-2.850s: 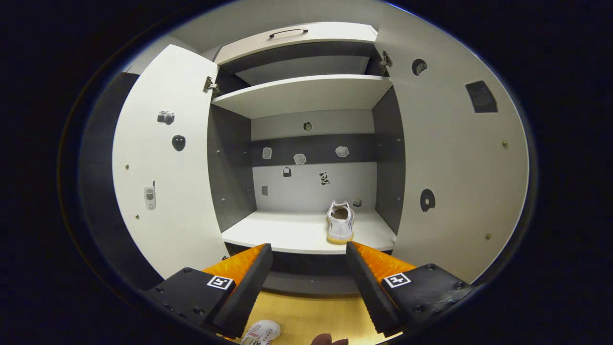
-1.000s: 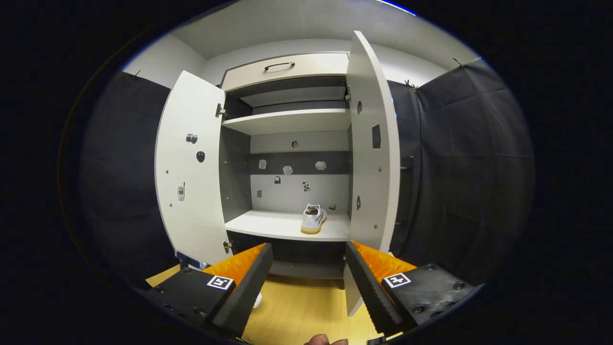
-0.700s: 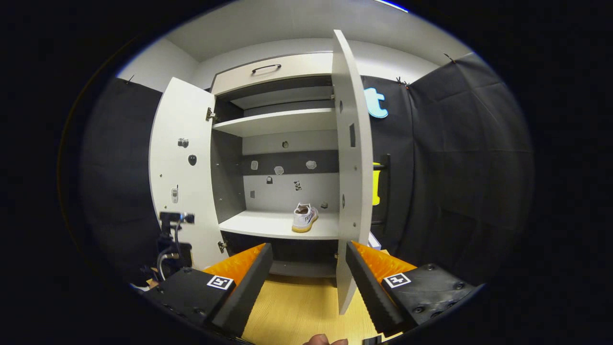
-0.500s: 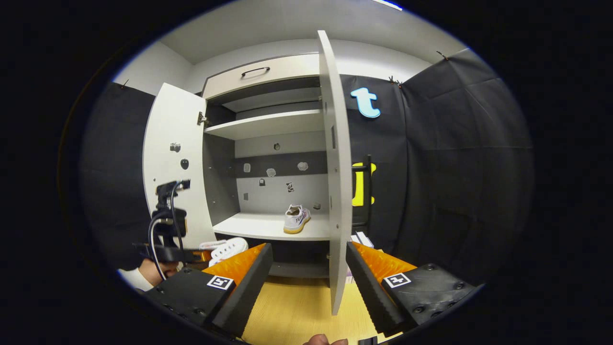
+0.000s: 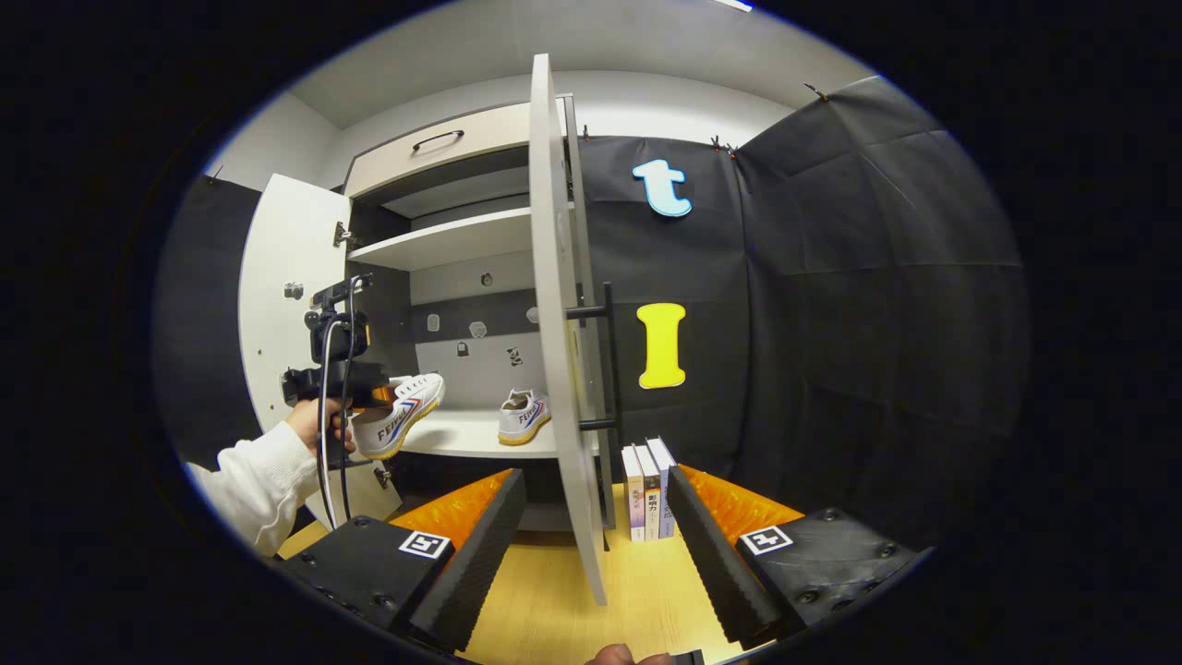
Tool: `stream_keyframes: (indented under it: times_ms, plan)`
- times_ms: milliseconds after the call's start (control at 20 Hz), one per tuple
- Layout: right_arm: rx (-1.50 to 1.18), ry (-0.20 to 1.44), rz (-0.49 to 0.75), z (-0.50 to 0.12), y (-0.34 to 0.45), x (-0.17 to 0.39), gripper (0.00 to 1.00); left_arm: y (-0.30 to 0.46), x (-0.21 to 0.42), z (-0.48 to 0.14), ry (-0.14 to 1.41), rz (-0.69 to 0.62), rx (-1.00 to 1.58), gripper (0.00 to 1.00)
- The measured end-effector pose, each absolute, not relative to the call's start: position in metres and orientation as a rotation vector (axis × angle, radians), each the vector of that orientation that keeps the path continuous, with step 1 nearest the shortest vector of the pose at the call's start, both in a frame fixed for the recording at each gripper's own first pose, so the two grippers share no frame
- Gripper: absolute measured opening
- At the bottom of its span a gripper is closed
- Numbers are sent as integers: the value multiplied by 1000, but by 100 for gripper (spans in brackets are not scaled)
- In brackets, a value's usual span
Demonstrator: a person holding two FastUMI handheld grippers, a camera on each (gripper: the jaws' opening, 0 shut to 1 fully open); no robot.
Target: Grab one shoe with the right hand and put it into the shoe cabinet, grab the other shoe with the left hand and put it into the shoe cabinet; then close the right door with the right hand and the left door with the left hand.
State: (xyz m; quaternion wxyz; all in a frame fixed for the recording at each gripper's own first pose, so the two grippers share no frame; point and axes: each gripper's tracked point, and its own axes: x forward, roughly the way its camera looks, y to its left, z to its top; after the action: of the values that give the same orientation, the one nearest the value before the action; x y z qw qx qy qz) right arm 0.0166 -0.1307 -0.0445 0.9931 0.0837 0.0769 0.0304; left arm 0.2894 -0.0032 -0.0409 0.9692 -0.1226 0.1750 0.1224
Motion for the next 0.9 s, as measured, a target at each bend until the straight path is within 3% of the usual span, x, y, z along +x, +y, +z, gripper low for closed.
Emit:
stream_keyframes:
  times_ms: [450, 900]
  plan:
    - [179, 172, -6, -62, -185, 40, 97, 20, 410, -68, 477, 356, -218, 5]
    - [184, 189, -79, -70, -216, 48, 99, 23, 463, -114, 587, 408, -161, 5]
